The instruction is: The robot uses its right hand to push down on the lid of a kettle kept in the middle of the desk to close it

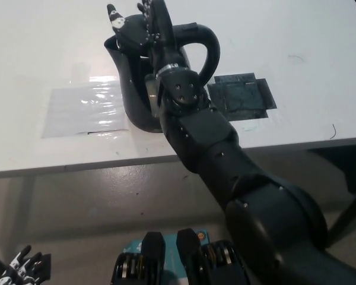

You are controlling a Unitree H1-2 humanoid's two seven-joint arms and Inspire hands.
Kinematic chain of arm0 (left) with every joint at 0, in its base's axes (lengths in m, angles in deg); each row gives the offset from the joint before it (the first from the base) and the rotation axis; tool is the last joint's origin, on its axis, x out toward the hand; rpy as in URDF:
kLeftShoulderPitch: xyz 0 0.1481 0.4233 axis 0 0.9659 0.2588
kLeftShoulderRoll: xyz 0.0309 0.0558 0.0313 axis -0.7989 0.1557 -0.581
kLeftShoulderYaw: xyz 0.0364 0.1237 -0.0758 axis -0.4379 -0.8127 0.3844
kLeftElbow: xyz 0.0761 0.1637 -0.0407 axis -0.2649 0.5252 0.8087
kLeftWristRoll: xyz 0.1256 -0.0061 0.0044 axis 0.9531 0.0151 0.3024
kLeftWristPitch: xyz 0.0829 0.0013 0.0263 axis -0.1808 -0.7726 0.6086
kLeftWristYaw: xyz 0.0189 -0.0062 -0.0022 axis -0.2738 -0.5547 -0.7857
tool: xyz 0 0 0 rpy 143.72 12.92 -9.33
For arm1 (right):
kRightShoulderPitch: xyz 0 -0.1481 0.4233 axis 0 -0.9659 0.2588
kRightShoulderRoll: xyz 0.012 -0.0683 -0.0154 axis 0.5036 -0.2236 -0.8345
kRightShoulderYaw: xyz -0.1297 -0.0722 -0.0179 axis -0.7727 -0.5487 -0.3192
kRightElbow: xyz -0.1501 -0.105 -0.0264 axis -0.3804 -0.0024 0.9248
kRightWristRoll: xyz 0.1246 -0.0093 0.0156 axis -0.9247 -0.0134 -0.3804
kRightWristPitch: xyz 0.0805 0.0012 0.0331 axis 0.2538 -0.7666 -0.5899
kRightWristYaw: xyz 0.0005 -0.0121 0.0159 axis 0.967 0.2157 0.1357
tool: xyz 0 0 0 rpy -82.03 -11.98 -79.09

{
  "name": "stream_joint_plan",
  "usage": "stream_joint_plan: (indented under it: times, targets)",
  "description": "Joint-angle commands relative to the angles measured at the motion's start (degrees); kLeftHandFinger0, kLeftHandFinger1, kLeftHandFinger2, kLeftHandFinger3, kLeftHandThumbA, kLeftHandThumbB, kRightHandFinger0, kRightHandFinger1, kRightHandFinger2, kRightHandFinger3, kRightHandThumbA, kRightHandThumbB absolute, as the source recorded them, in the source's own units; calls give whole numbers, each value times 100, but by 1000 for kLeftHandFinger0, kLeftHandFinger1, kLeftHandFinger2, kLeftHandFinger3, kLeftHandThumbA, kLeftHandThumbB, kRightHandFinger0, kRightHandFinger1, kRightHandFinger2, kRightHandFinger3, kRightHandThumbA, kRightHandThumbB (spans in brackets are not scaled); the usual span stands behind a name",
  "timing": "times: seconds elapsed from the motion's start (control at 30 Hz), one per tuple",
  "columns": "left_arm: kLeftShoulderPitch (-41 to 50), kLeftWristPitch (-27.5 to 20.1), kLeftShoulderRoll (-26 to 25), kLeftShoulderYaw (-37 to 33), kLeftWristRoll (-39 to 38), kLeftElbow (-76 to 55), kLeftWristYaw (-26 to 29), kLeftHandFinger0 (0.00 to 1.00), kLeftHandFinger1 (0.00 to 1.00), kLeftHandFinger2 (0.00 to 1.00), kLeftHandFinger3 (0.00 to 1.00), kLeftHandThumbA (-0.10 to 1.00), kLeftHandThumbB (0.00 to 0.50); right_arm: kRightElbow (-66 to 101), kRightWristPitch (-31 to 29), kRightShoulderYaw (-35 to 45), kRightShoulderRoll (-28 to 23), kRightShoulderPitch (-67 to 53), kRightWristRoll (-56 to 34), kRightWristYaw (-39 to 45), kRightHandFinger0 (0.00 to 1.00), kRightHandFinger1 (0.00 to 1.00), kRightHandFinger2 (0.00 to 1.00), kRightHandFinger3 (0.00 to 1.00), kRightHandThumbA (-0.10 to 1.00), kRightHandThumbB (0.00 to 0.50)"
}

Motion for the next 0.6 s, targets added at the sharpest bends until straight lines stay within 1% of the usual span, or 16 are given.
stream_joint_plan:
  times: [0.0,0.03,0.07,0.1,0.17,0.2,0.27,0.3,0.37,0.43,0.47,0.5,0.53,0.57]
  targets:
    - [-31,-52,-51,-87,61,-162,-38,1000,1000,1000,1000,210,226,-252,639,-156,114,488,56,319,1000,1000,1000,1000,571,18]
    - [-27,-53,-50,-101,65,-168,-34,1000,1000,1000,1000,213,225,-256,651,-165,108,493,54,316,1000,1000,1000,1000,574,17]
    - [-20,-37,-50,-142,127,-199,-4,1000,1000,1000,1000,210,225,-334,686,-184,143,659,51,332,1000,1000,1000,1000,570,38]
    - [-11,-50,-43,-172,158,-205,5,1000,1000,1000,1000,210,226,-341,727,-198,138,687,54,337,1000,1000,1000,1000,572,37]
    - [1,-45,-45,-200,170,-231,18,1000,1000,1000,1000,226,232,-420,809,-201,146,814,38,340,1000,1000,1000,1000,565,60]
    - [-2,0,-37,-193,147,-247,44,1000,1000,1000,1000,207,236,-491,786,-220,158,896,48,364,1000,1000,1000,1000,575,67]
    - [-17,17,-25,-204,125,-290,40,1000,1000,1000,1000,187,220,-519,771,-225,169,955,34,342,1000,1000,1000,1000,578,58]
    - [-19,19,-23,-205,129,-293,43,1000,1000,1000,1000,186,219,-530,759,-228,172,957,31,342,1000,1000,1000,1000,573,43]
    - [-43,14,-24,-198,125,-285,39,1000,1000,1000,1000,196,224,-547,740,-243,177,951,36,357,1000,1000,1000,1000,589,30]
    - [-46,12,-19,-178,91,-273,26,1000,1000,1000,1000,211,240,-544,775,-228,186,881,13,326,1000,1000,1000,1000,613,34]
    - [-46,24,-21,-152,89,-280,48,1000,1000,1000,1000,217,245,-554,805,-193,191,836,-25,318,1000,1000,1000,1000,607,41]
    - [-39,14,-20,-132,56,-283,35,1000,1000,1000,1000,219,244,-561,776,-158,183,767,-60,323,1000,1000,1000,1000,608,37]
    - [-33,-1,-21,-121,55,-272,32,1000,1000,1000,1000,219,243,-568,759,-132,168,718,-86,355,1000,1000,1000,1000,610,19]
    - [-29,-7,-15,-98,39,-266,35,1000,1000,1000,1000,216,250,-568,725,-73,114,588,-147,408,1000,1000,1000,1000,604,23]
